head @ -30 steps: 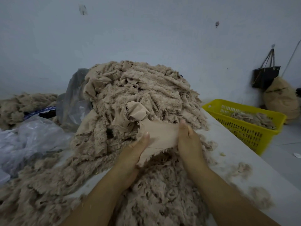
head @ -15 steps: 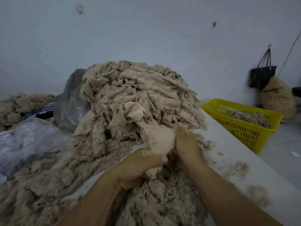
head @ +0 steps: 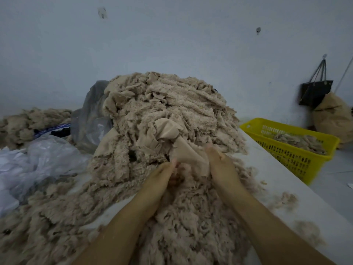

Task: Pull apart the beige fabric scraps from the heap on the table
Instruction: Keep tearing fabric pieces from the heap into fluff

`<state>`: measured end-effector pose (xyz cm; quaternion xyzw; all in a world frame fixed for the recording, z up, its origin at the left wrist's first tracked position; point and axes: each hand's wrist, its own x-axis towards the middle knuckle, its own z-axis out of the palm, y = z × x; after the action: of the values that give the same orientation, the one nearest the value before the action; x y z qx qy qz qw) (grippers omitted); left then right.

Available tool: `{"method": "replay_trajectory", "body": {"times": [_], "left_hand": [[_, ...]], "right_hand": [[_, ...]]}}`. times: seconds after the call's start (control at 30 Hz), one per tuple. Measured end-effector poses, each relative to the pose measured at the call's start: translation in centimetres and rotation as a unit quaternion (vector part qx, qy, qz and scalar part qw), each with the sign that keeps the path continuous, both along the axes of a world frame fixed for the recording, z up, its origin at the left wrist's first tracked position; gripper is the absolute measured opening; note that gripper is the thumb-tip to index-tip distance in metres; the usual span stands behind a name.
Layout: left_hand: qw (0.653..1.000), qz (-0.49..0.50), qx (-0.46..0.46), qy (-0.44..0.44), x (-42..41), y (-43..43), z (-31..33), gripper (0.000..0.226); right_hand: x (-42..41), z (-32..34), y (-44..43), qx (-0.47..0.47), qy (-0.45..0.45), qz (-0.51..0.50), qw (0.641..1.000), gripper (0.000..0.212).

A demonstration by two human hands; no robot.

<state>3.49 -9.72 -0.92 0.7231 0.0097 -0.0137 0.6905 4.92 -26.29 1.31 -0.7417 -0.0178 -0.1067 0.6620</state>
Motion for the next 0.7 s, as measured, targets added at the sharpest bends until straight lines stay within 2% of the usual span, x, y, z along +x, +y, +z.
{"method": "replay_trajectory", "body": {"times": [0.1,0.2,0.27,0.37,0.43,0.5,0.53,0.63,0.7], "left_hand": [[0.983,-0.029,-0.177,0.037,0.5,0.6,0.7,0.062],[0.956,-0.051,-0.282,0.066,0.6,1.4,1.2,0.057],[0.941,-0.04,-0.322,0.097,0.5,1.8,1.4,0.05],[0.964,0.014,-0.256,0.075,0.3,1.8,1.7,0.034],[0.982,0.021,-0.19,-0.001,0.0,1.2,2.0,0.024],[0.989,-0.029,-0.124,-0.074,-0.8,0.5,2.1,0.025],[0.99,-0.057,-0.077,-0.101,-1.2,0.2,2.2,0.027],[0.976,-0.134,0.066,-0.159,-2.1,-0.4,2.3,0.035],[0.961,-0.182,0.111,-0.178,-2.4,-0.8,2.4,0.032]], "right_hand": [[-1.1,0.0,0.4,-0.049,-0.019,0.112,0.992,0.049],[-1.5,-0.6,1.5,-0.123,-0.023,0.22,0.967,0.043],[-1.6,-0.7,1.7,-0.155,-0.033,0.281,0.946,0.045],[-1.9,-1.1,1.6,-0.184,-0.032,0.345,0.92,0.048],[-1.8,-1.0,1.6,-0.167,-0.019,0.31,0.936,0.048],[-1.5,-0.6,1.4,-0.075,0.033,0.218,0.972,0.051],[-1.3,-0.4,1.2,-0.018,0.064,0.192,0.979,0.053],[-1.1,-0.4,0.4,0.079,0.115,0.236,0.962,0.057],[-1.2,-0.4,0.5,0.091,0.129,0.24,0.958,0.039]]}}
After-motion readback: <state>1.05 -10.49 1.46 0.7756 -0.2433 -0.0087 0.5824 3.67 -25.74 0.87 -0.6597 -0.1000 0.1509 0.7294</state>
